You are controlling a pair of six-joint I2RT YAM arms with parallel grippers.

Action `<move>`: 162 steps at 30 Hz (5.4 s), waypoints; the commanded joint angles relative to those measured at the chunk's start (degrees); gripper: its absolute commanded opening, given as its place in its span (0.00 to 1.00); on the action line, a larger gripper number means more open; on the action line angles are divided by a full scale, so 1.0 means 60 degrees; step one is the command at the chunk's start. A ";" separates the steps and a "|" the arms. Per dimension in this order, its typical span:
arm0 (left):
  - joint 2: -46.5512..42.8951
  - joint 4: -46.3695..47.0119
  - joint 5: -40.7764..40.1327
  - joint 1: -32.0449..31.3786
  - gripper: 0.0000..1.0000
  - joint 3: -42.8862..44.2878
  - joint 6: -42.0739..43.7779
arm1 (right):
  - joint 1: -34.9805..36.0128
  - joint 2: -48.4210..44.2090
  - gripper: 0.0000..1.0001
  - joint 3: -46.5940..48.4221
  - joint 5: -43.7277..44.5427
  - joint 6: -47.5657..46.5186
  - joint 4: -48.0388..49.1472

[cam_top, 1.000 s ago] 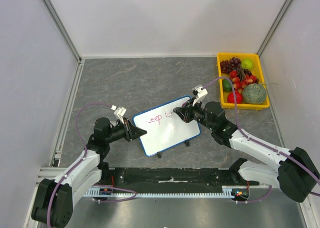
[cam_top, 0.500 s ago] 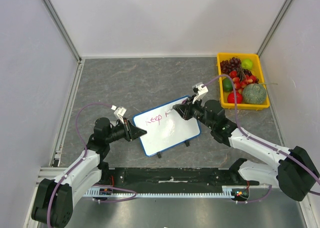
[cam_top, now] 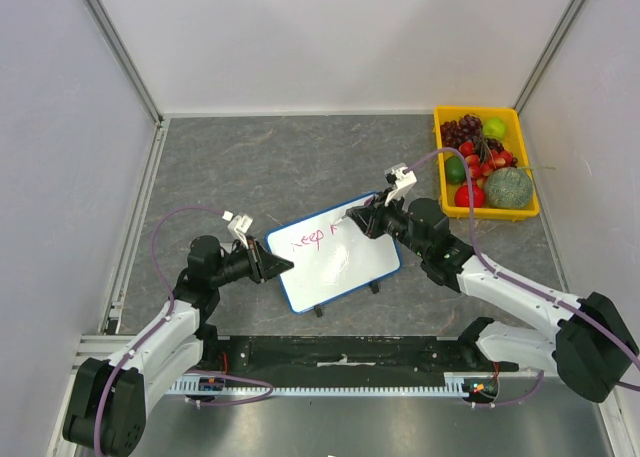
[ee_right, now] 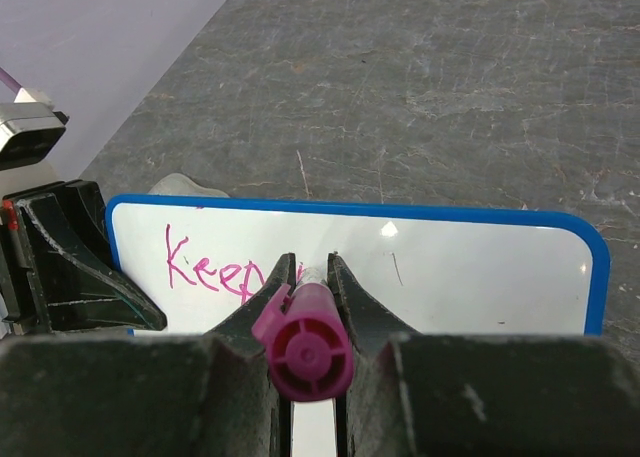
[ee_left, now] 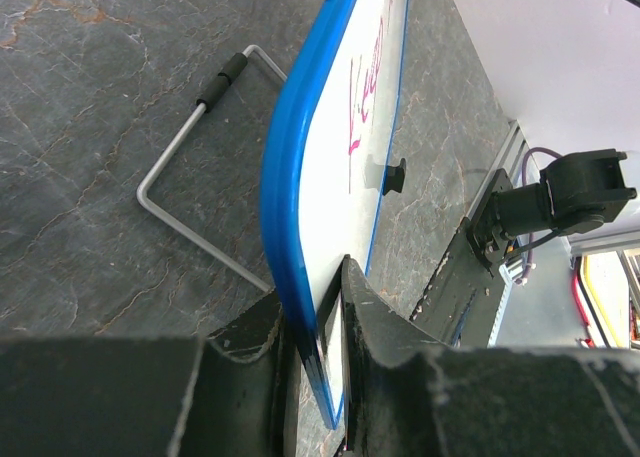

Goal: Write a sentence on the whiteboard

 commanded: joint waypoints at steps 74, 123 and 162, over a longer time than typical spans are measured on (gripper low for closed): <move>-0.0060 0.0180 -0.0492 0.0033 0.02 -0.0068 0.0732 | -0.0139 -0.1054 0.00 -0.0722 0.0344 0.0053 -0.0049; -0.0089 0.0180 -0.0478 0.0032 0.02 -0.0082 0.0732 | -0.0344 -0.0922 0.00 -0.0780 0.0359 -0.0122 -0.0518; -0.0045 0.0223 -0.0434 0.0032 0.02 -0.0068 0.0732 | -0.0475 -0.1099 0.00 -0.0048 0.0359 -0.0254 -0.0592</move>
